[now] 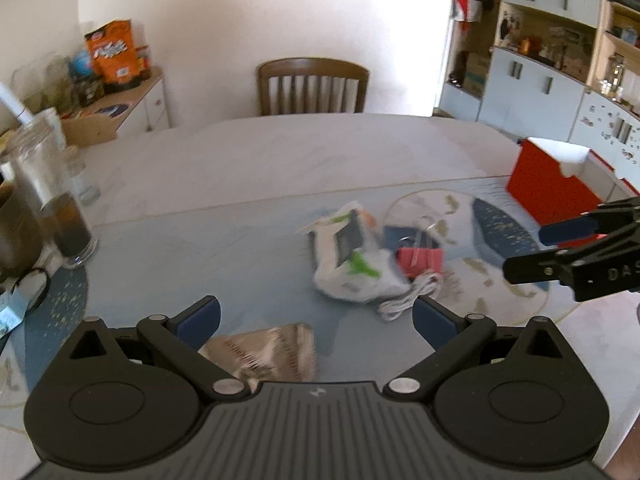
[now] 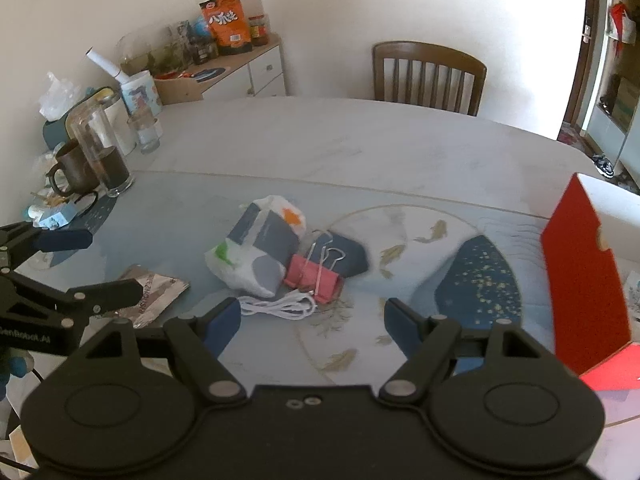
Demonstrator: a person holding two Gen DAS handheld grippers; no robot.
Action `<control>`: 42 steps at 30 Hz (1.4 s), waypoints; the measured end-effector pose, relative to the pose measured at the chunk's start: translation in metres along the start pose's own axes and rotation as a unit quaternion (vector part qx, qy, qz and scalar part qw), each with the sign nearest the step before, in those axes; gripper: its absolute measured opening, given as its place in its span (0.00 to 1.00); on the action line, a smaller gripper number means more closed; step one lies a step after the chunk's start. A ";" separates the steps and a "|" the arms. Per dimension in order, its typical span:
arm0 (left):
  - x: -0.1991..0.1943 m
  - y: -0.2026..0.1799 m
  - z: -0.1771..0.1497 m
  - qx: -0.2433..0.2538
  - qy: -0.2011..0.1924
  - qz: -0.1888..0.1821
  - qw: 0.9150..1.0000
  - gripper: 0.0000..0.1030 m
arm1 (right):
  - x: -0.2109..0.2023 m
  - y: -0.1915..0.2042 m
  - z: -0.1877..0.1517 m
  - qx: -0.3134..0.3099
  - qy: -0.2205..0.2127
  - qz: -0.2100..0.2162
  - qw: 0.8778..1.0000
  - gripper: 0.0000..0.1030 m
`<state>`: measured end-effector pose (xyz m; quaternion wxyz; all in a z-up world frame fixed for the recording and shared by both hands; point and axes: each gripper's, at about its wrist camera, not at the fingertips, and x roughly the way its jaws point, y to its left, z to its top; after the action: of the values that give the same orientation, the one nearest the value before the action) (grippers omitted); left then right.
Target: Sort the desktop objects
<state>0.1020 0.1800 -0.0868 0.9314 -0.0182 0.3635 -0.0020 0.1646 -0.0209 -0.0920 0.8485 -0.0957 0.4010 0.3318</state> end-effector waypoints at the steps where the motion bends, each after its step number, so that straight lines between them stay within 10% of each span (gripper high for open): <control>1: 0.002 0.004 -0.002 -0.003 0.004 0.003 1.000 1.00 | 0.003 0.003 -0.001 0.000 0.002 0.001 1.000 0.77; 42: 0.081 0.041 -0.029 -0.021 0.116 0.030 0.993 0.99 | 0.117 0.037 -0.006 -0.020 0.064 -0.021 0.998 0.77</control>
<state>0.1415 0.2185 -0.1643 0.8818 -0.0261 0.4698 0.0314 0.1911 0.0613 -0.1793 0.8257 -0.1423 0.4457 0.3150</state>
